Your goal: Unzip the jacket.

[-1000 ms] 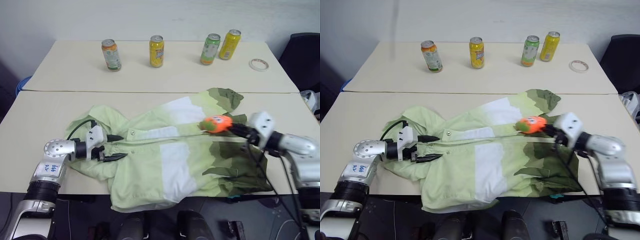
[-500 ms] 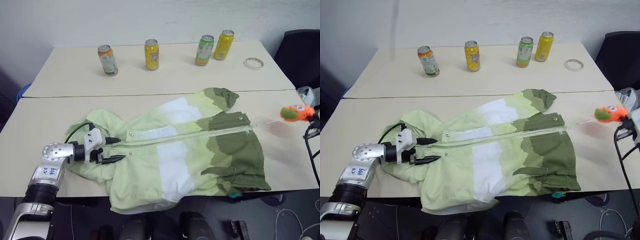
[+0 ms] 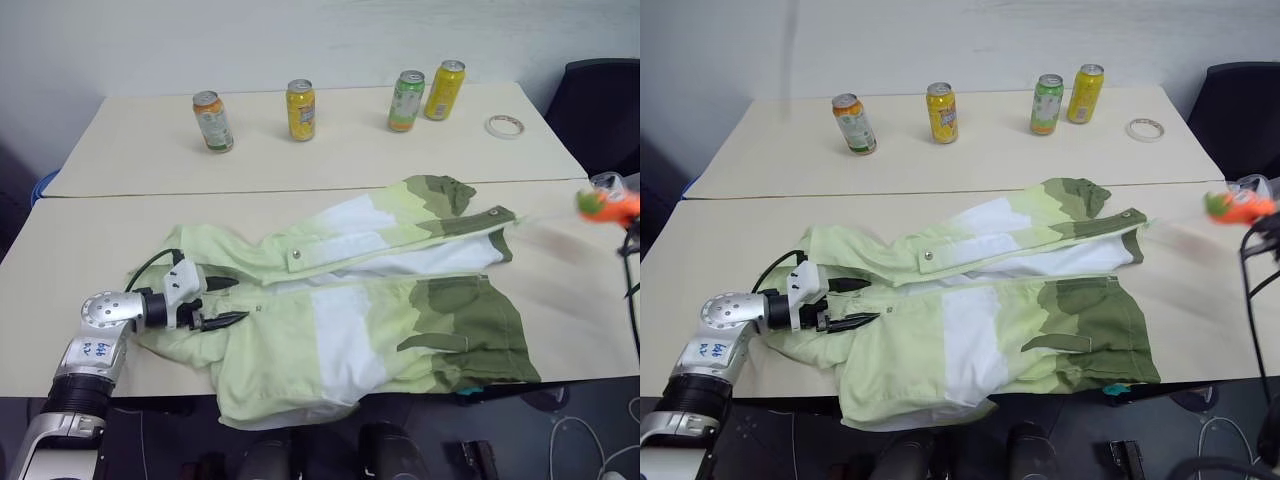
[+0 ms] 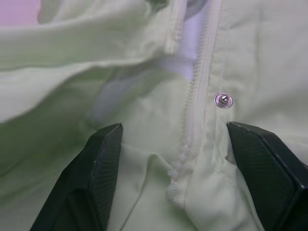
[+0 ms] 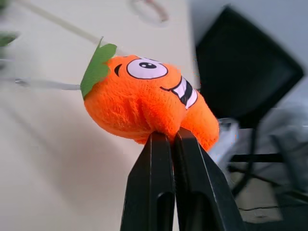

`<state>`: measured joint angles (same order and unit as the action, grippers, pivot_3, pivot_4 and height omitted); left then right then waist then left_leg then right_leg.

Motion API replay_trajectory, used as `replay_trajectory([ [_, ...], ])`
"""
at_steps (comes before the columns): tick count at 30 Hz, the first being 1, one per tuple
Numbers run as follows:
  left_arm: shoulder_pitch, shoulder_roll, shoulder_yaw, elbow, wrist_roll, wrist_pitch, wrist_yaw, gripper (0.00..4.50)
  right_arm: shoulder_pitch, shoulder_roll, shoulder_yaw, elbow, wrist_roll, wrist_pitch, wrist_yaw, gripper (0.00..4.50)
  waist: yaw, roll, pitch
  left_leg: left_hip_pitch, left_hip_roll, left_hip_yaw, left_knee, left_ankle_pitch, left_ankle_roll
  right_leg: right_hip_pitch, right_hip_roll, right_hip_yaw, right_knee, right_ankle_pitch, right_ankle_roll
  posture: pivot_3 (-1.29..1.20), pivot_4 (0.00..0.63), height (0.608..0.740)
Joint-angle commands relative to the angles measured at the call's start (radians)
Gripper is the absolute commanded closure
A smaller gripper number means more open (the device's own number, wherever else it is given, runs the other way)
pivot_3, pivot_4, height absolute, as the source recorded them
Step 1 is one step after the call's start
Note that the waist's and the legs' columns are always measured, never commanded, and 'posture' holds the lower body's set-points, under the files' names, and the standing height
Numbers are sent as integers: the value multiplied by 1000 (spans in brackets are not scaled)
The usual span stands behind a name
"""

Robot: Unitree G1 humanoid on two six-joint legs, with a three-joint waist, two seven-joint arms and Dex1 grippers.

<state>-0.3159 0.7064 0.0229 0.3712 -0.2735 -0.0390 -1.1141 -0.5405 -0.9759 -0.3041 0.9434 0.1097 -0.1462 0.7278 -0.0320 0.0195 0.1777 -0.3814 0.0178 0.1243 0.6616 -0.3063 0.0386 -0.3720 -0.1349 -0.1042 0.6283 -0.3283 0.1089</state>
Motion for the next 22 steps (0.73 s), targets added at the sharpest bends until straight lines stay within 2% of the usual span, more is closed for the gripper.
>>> replay_trajectory([
  [1,50,16,16,-46,-22,76,-12,0,108,8,-31,-171,68,58,69,3477,2,1,0,-1,0,0,-1,0,0,0,0,0,0,0,0,0,150,740],
  [5,113,68,93,-185,-117,201,-31,0,283,23,-126,-354,171,18,145,1976,3,0,1,-5,0,-1,-1,0,0,-4,0,0,1,0,0,0,150,740],
  [8,205,124,191,-319,-204,280,-47,0,437,55,-229,-587,337,70,271,1003,1,-4,4,-6,1,-2,-1,-1,0,-3,1,0,0,0,0,0,150,740],
  [10,264,149,254,-385,-242,312,-49,0,540,71,-242,-743,400,149,303,246,3,-7,5,-6,2,-3,-1,-1,-1,-3,2,0,-1,0,0,0,150,740],
  [11,294,158,284,-411,-248,316,-44,0,585,92,-241,-822,439,151,339,18,4,-8,5,-6,2,-3,-1,-1,-1,-3,2,0,-1,0,0,0,150,740],
  [14,384,165,366,-475,-229,283,-18,0,654,151,-220,-1006,541,155,415,18,4,-11,5,-5,3,-5,-1,-3,-2,-2,1,-1,-3,0,0,0,150,740],
  [16,462,159,411,-514,-230,266,-29,0,693,159,-136,-1068,498,88,518,18,4,-11,5,-5,2,-4,-1,-4,-2,-2,1,0,-3,0,0,0,150,740],
  [19,546,140,434,-553,-224,235,-33,0,695,178,-41,-1072,435,-16,614,18,5,-12,6,-5,2,-4,-1,-4,-2,-2,1,-1,-5,0,0,0,150,740],
  [22,581,112,438,-560,-211,201,-6,0,652,209,13,-1023,379,-99,612,18,7,-13,6,-5,2,-4,-1,-4,-2,-2,0,0,-6,0,0,0,150,740],
])
